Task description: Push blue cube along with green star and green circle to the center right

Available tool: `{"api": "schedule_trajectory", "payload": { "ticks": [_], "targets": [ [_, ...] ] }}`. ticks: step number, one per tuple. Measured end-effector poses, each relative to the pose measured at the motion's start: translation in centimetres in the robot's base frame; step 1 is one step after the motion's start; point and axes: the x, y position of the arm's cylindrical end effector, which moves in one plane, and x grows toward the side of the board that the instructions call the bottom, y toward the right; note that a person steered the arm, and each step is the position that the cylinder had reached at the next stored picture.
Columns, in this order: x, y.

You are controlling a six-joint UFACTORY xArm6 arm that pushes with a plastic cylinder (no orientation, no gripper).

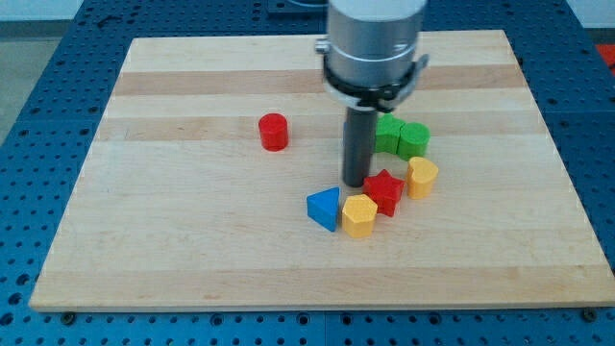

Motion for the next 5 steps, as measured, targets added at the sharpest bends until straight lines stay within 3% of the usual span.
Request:
{"api": "schedule_trajectory", "payload": {
  "ticks": [2, 3, 5],
  "targets": [
    [-5.8, -4.4],
    [-9.3, -1.4],
    [-9.7, -0.3]
  ]
}}
